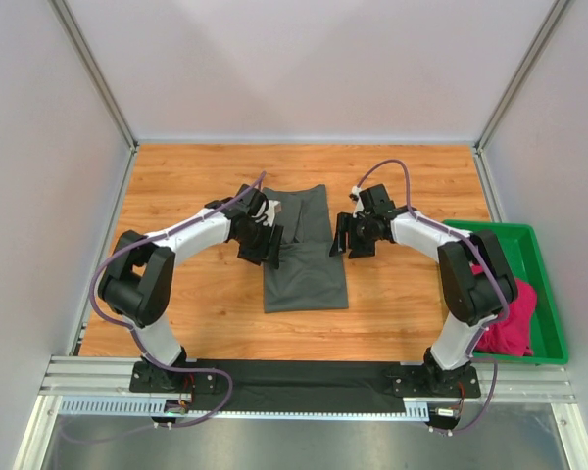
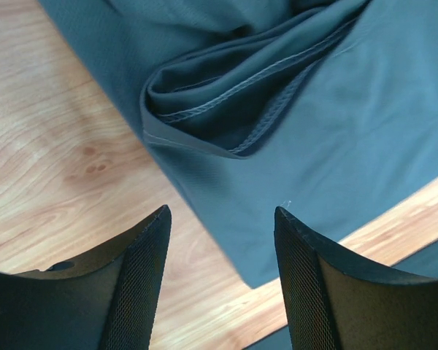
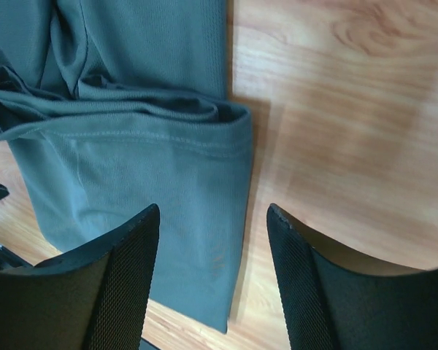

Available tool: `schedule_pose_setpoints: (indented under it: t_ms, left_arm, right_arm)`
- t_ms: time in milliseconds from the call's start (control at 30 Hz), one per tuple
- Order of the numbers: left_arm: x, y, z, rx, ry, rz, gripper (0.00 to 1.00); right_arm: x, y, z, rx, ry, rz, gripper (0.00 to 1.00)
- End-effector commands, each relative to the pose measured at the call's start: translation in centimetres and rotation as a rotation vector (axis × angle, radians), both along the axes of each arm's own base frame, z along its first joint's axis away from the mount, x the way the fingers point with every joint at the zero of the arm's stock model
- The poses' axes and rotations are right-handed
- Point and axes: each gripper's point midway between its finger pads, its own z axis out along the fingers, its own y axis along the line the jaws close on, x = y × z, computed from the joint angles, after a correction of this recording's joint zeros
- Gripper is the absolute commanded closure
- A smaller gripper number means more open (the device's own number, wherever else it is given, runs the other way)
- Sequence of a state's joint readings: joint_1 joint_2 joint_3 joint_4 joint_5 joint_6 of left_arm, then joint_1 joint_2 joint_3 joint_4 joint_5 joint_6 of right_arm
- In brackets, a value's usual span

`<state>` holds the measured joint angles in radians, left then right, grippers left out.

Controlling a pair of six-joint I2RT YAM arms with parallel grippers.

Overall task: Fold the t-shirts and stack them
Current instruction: Fold the tshirt

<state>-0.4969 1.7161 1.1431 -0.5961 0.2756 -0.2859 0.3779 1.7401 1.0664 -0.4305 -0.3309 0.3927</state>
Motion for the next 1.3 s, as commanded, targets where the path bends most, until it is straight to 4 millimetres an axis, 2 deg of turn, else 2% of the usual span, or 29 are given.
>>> schedule_pose_setpoints:
  t_ms: [0,200,300,333,533,700,767,800,867,933,967,1000,1033,1100,1133,1267]
  left_arm:
    - [1.4,0.5,0.5,0.056,-0.071,-0.072,0.34]
    - [3.5,0.9,-1.3,0.122,-0.079,-0.046,0.37]
    - [4.6,1.0,-1.5,0.124,-0.078,-0.027,0.39]
    - [4.8,1.0,-2.1,0.128,-0.066,-0.022,0.4]
    - [6.1,0.9,-2.4,0.092,-0.06,0.012,0.47]
    - [6.3,0.1,-1.6,0.041,-0.066,0.021,0.57]
    - [6.5,-0.3,-1.4,0.017,-0.071,0.027,0.58]
    - [6.5,-0.5,-1.3,0.003,-0.07,0.028,0.63]
    - [6.5,-1.1,-1.0,-0.035,-0.061,0.019,0.69]
    - [6.5,-1.3,-0.6,-0.045,-0.06,0.024,0.8]
    - [6.4,-1.1,-0.5,-0.04,-0.055,0.029,0.85]
    - [6.4,-0.7,-0.5,-0.017,-0.062,0.043,0.96]
    - [6.3,-0.3,-0.4,0.0,-0.06,0.05,1.0]
    - [6.1,0.4,0.1,0.019,-0.08,0.069,1.0]
    - [6.0,0.6,0.9,0.018,-0.101,0.077,1.0]
    - [5.5,1.5,2.1,0.033,-0.123,0.115,1.0]
  right_arm:
    - [2.8,1.4,1.0,0.055,-0.077,0.04,0.38]
    - [3.7,0.9,-0.3,0.052,-0.062,0.023,0.42]
    - [4.5,0.8,-0.7,0.053,-0.057,0.018,0.44]
    - [4.8,0.8,-0.7,0.061,-0.055,0.018,0.44]
    - [6.1,1.7,-0.4,0.089,-0.059,0.031,0.51]
    - [6.3,2.2,0.0,0.111,-0.047,0.042,0.6]
    - [6.3,2.3,0.0,0.117,-0.044,0.041,0.62]
    - [6.1,2.5,0.1,0.124,-0.04,0.047,0.62]
    - [6.1,2.5,0.3,0.13,-0.037,0.046,0.64]
    - [5.9,2.6,0.6,0.135,-0.041,0.049,0.67]
    - [6.0,2.4,0.7,0.13,-0.045,0.045,0.71]
    - [6.2,2.3,1.2,0.128,-0.056,0.041,0.85]
    - [6.2,2.2,1.4,0.122,-0.056,0.038,0.92]
    - [6.4,2.0,2.1,0.12,-0.067,0.029,1.0]
    - [6.5,2.1,2.9,0.124,-0.082,0.03,1.0]
    - [6.3,2.0,4.3,0.127,-0.085,0.025,1.0]
